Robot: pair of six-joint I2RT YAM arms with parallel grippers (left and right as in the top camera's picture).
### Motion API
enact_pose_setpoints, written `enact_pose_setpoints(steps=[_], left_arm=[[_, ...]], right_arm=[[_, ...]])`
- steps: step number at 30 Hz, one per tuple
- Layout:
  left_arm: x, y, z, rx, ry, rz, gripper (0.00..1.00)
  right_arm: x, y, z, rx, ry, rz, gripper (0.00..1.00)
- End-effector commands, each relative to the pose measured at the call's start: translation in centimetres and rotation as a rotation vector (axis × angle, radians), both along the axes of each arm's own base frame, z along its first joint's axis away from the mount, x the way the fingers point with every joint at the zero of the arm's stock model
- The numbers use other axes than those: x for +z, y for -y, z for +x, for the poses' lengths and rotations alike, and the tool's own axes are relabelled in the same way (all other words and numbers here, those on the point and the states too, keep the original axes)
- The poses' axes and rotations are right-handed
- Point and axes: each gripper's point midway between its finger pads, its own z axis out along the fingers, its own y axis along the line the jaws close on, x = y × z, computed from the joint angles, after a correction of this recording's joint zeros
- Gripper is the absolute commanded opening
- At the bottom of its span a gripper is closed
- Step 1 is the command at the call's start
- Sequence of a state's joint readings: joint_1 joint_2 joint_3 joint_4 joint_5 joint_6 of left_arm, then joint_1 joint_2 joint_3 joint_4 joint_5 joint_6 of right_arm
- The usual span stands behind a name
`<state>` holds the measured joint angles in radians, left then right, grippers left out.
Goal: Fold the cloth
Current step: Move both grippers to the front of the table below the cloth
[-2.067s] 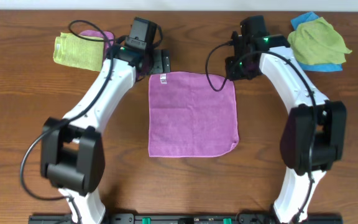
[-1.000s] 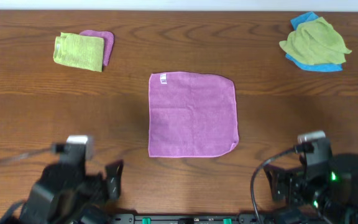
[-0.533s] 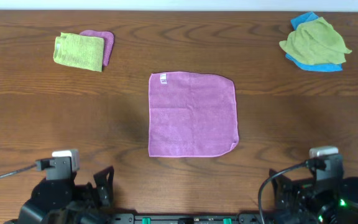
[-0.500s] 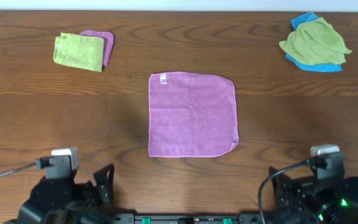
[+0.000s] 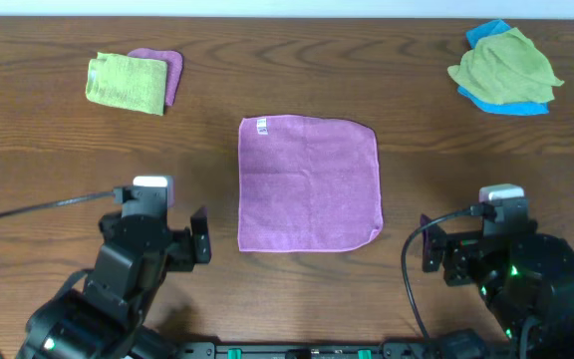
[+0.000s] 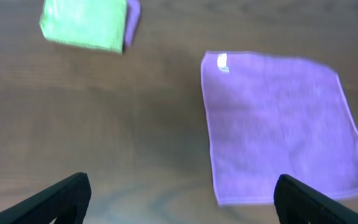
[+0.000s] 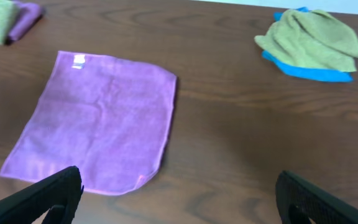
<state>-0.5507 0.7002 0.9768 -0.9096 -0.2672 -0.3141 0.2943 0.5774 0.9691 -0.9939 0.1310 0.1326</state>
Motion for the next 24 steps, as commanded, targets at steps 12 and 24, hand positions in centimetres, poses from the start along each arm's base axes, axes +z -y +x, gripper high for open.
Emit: enact_pose_setpoints(steps=[12,24], left_arm=[[1.7,-0.2,6.4,0.157,0.142,0.103,0.96],[1.7,0.7,8.5,0.129,0.171,0.163,0.95]], right_arm=[[-2.5,-0.6,4.5,0.023,-0.044,-0.126,0.99],[-2.2,-3.7,6.6,0.099,-0.028,0.001,0.99]])
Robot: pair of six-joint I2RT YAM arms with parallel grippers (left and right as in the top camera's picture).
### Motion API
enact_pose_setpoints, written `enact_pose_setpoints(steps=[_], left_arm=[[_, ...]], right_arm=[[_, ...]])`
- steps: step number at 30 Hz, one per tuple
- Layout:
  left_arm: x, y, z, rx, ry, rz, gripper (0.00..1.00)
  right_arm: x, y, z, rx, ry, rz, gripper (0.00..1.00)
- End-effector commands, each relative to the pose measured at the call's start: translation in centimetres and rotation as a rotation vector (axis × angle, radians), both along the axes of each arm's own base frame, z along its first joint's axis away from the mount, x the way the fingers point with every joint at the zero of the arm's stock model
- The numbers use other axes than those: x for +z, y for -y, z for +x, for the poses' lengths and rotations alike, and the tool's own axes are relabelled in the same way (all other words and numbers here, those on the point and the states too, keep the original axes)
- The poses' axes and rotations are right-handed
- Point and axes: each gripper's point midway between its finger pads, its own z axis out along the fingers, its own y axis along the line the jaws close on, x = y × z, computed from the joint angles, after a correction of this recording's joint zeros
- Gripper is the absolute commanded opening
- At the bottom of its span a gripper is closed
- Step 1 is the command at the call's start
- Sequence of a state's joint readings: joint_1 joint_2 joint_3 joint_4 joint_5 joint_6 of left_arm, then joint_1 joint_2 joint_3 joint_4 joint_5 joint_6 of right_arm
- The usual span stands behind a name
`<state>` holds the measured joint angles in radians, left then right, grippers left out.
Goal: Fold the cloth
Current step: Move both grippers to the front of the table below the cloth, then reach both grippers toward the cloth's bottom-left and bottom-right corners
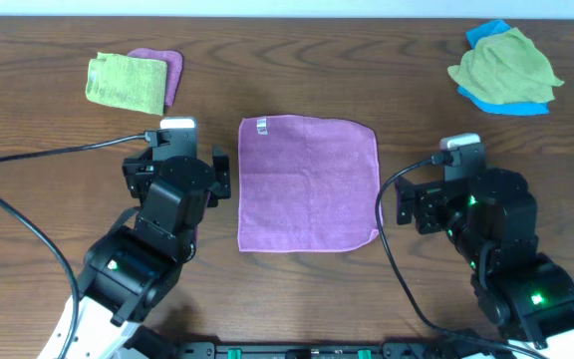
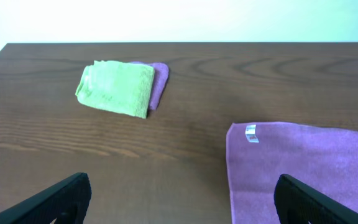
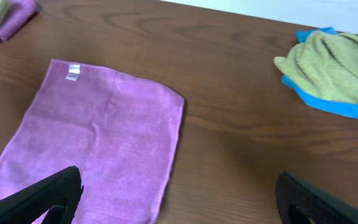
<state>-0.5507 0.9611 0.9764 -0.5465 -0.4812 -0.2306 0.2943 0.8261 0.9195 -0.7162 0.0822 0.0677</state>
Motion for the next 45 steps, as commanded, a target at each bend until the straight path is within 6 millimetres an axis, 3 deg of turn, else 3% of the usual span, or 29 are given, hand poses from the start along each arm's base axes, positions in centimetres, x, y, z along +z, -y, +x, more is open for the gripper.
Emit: enact_pose_setpoints(steps=[1,11,15,17,20,24,28,36,38,42,45], left_arm=[[0.3,-0.5,0.0,0.007,0.009,0.034,0.95],[0.3,-0.4,0.1,0.007,0.011,0.033,0.95],[0.5,-0.5,0.5,0.022,0.023,0.024,0.95],[0.4,-1.6,1.4,0.095,0.041,-0.001,0.95],[-0.3,-4.1,3.3,0.206,0.044,-0.025,0.95],[-2.3,-5.6,4.0,0.195,-0.040,-0.089,0.95],[-4.2,-5.5,2.5,0.152,-0.153,-0.140,0.95],[-10.8,-5.2,-1.9,0.266,-0.295,-0.264,0.95],[-11.2,-4.6,-3.2,0.225,-0.271,-0.266,0.95],[-11.5,-3.6,-5.8,0.132,-0.231,-0.264,0.95],[-11.8,-1.7,-7.1,0.006,-0.267,-0.257,0.95]], right_arm=[[-0.2,-0.7,-0.4,0.016,-0.018,0.043,0.99],[-0.3,-1.2,-0.5,0.014,-0.036,0.089,0.99],[0.6,1.7,0.7,-0.132,0.037,0.005,0.99],[0.6,4.4,1.3,-0.264,0.053,-0.082,0.99],[-0.4,6.0,1.9,-0.326,0.018,-0.114,0.99],[-1.4,4.9,2.7,-0.228,-0.030,-0.012,0.99],[-3.0,5.0,1.5,-0.218,-0.114,0.002,0.99],[-5.7,3.0,-1.1,-0.225,-0.220,0.055,0.99],[-6.0,2.7,-2.2,-0.247,-0.195,0.072,0.99],[-7.3,0.2,-4.8,-0.164,-0.176,0.144,0.99],[-8.9,-1.1,-6.5,-0.129,-0.222,0.194,0.99]])
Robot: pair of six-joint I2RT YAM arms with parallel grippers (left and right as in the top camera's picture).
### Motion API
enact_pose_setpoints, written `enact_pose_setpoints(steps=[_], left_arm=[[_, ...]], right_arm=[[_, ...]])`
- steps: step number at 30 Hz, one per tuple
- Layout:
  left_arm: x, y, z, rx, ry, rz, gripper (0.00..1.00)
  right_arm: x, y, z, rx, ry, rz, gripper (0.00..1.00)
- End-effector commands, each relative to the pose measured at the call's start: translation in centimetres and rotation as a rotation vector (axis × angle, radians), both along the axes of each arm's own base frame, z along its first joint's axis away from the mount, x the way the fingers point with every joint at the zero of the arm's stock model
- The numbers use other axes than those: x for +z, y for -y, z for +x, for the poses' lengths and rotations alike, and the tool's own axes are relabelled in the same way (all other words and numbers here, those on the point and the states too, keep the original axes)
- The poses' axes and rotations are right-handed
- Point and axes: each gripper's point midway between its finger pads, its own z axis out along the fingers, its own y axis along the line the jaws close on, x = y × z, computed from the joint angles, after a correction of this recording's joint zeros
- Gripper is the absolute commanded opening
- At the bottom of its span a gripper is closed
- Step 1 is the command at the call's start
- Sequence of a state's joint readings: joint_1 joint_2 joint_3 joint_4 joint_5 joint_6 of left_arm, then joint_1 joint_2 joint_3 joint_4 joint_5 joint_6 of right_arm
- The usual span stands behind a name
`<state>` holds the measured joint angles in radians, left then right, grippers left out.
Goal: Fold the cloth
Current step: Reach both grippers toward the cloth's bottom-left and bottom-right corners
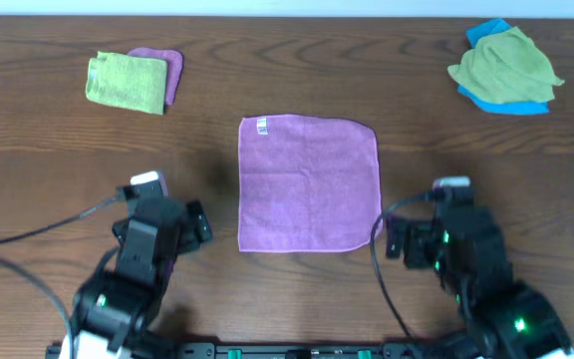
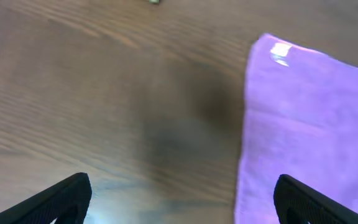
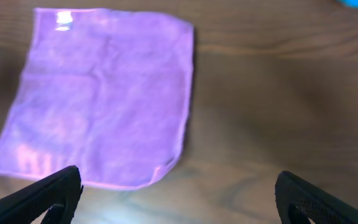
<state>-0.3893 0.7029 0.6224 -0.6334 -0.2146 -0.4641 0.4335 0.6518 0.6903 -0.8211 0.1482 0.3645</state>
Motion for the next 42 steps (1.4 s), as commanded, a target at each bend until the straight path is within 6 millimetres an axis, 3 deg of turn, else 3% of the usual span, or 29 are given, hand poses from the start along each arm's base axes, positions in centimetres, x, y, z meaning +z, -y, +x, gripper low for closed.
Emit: enact_pose_setpoints(steps=[1,5,9,13,21,29,33,42], left_arm=[[-1.0,1.8,-1.5,-0.117,-0.051,0.001,0.95],[-2.1,2.8,-3.1,-0.173,-0.112,0.031,0.95],[-2.7,2.8,-4.0,-0.128,-0.109,0.057,0.95],[-4.8,4.1,-5.0,-0.168,-0.114,0.070,0.95],[-7.3,6.0,-4.4,-0.198,-0.089,0.029,0.95],[-9.4,10.5,-3.8,-0.336,-0.163,-0.041,0.95],[-10.7,11.0,-4.3,-0.327,-0.229,-0.064,0.95],[-11.1,12.1,-5.8,-0.363,-0.303,-0.136,0.95]], right_arm=[[-1.9,-1.1,-1.6,-0.021,-0.059,0.084,0.99],[-3.4,-2.5,-2.9,0.020,-0.096,0.087,0.99],[-4.6,-2.5,-3.9,-0.008,-0.107,0.049,0.99],[-5.8,-3.1,-4.9,0.019,-0.107,0.015,0.99],[-9.0,-2.9,-5.3,0.008,-0.142,0.000,0.99],[-9.7,-3.0,-4.8,0.001,-0.172,0.031,0.99],[-10.0,-3.3,-5.2,0.002,-0.217,0.070,0.99],[-10.0,-3.5,-5.3,-0.125,-0.257,0.190,0.99]])
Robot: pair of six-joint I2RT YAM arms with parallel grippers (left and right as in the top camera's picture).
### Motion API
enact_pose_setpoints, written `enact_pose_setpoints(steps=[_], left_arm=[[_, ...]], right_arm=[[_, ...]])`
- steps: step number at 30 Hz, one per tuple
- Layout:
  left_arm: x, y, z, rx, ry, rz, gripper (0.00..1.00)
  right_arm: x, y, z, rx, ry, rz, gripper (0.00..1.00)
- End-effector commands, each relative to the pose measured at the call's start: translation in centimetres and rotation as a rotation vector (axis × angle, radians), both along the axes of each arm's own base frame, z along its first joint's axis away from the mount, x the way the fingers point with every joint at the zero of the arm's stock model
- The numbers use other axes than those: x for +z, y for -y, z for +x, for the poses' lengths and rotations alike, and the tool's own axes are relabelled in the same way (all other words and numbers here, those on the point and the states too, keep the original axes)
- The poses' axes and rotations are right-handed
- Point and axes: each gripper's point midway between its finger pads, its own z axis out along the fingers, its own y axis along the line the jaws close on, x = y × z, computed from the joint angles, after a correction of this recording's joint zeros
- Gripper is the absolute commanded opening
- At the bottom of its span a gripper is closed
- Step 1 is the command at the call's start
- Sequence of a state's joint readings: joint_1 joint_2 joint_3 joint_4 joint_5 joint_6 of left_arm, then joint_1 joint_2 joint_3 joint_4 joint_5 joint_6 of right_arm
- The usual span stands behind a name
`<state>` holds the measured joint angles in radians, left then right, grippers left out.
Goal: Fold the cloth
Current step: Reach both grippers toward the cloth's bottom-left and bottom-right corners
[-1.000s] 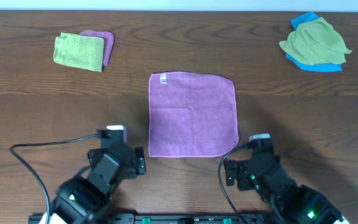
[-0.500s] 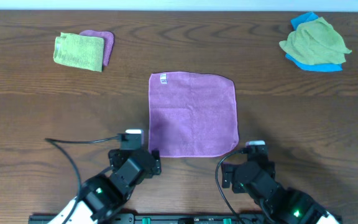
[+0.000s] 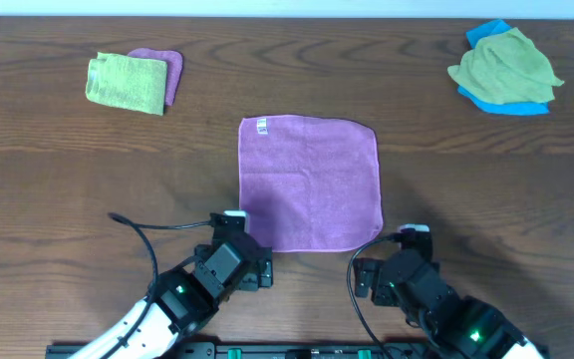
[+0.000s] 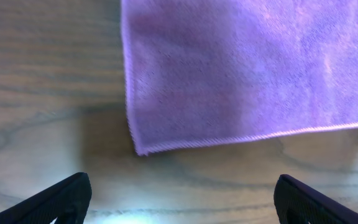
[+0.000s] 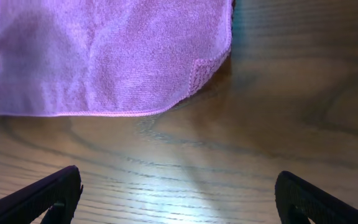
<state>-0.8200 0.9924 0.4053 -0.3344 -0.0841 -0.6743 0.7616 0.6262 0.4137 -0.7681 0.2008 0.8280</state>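
Observation:
A purple cloth (image 3: pixel 310 184) lies flat and spread out at the table's middle, a white tag at its far left corner. My left gripper (image 3: pixel 250 272) is open just in front of the cloth's near left corner (image 4: pixel 140 149). My right gripper (image 3: pixel 375 279) is open just in front of the near right corner (image 5: pixel 201 74), which is turned up a little. Nothing is between either pair of fingers. In both wrist views the near hem runs across the upper half, with bare wood below.
A folded green cloth on a purple one (image 3: pixel 133 81) lies at the far left. A crumpled green cloth on a blue one (image 3: pixel 506 68) lies at the far right. The dark wood table (image 3: pixel 68 189) stretches to both sides.
Both arms have moved inward and toward the near edge. The grippers stood beside the cloth's near corners and now sit low, right in front of them. The cloth has not moved.
Both open grippers started beside the cloth's lower edge. They then stood farther back, level with the cloth's middle. After that they were near its lower corners again, and now close in front of those corners. The cloth stayed flat throughout.

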Motion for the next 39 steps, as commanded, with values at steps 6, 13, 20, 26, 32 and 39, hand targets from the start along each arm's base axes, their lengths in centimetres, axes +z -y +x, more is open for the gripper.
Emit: enact_pose_setpoints(steps=[6,13,20,26,32,39], left_arm=[[-0.2,0.5,-0.8,-0.016,-0.047,-0.033,0.95],[0.3,0.6,0.1,0.001,-0.004,-0.039,0.95],[0.2,0.7,-0.2,0.016,-0.024,-0.051,0.95],[0.3,0.9,-0.1,0.030,-0.030,-0.073,0.95],[0.5,1.1,0.0,0.030,-0.022,-0.082,0.95],[0.7,1.9,-0.2,0.031,-0.046,-0.130,0.95]], right_arm=[[-0.2,0.0,0.0,-0.065,-0.022,0.048,0.99],[0.3,-0.4,0.6,-0.067,0.004,0.070,0.99],[0.7,-1.4,0.7,-0.046,0.008,0.114,0.99],[1.0,-1.2,1.1,-0.018,0.045,0.081,0.99],[1.1,-1.1,1.4,-0.011,0.063,0.066,0.99],[1.4,-1.4,1.7,-0.031,0.071,0.096,0.99]])
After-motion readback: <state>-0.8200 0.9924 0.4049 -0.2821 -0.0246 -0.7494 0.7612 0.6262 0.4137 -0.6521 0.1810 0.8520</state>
